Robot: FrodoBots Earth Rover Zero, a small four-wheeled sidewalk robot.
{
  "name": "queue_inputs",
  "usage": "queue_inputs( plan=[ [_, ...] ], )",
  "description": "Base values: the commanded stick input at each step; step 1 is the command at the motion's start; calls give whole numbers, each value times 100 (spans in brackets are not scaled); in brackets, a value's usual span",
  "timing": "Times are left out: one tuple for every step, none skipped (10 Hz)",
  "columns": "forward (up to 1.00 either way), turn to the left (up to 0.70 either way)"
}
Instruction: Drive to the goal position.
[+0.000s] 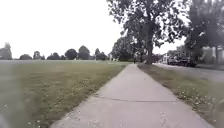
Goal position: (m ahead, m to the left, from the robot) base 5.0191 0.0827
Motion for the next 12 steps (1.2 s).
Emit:
queue_inputs(
  plan=[
    [70,0],
    [70,-35],
    [70,-35],
    [70,-3],
    [70,0],
    [70,0],
    [70,0],
    [70,0],
    [70,0],
    [70,0],
    [70,0],
    [70,0]
  ],
)
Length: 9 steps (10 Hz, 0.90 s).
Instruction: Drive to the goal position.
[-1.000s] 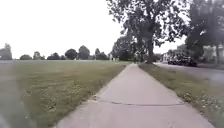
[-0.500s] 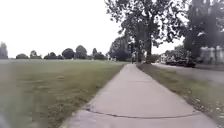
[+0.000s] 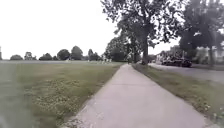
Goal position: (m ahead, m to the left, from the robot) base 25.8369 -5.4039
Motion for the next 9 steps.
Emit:
queue_inputs(
  plan=[
    [70,0],
    [70,0],
    [70,0],
    [70,0],
    [70,0],
    [70,0],
    [70,0],
    [70,0],
    [70,0]
  ],
)
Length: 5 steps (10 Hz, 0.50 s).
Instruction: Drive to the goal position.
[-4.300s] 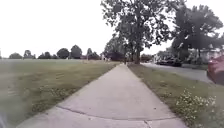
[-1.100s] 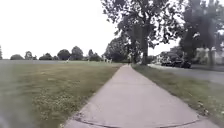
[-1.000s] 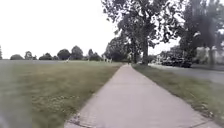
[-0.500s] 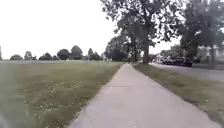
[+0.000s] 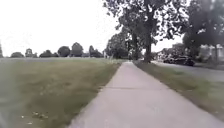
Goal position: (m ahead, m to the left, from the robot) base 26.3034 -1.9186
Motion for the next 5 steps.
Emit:
queue_inputs(
  plan=[
    [70,0],
    [70,0],
    [70,0],
    [70,-35],
    [70,-35]
  ],
)
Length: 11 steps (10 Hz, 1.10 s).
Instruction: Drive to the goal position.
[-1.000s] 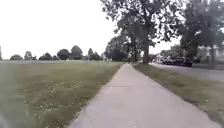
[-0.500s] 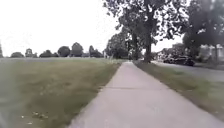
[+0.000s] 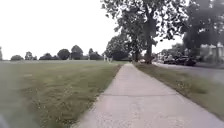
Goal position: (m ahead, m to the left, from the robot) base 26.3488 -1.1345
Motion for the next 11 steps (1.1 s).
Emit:
queue_inputs(
  plan=[
    [70,-35],
    [70,-35],
    [70,-35],
    [70,-21],
    [70,0],
    [70,0],
    [70,0],
    [70,0],
    [70,0],
    [70,0],
    [70,0]
  ],
)
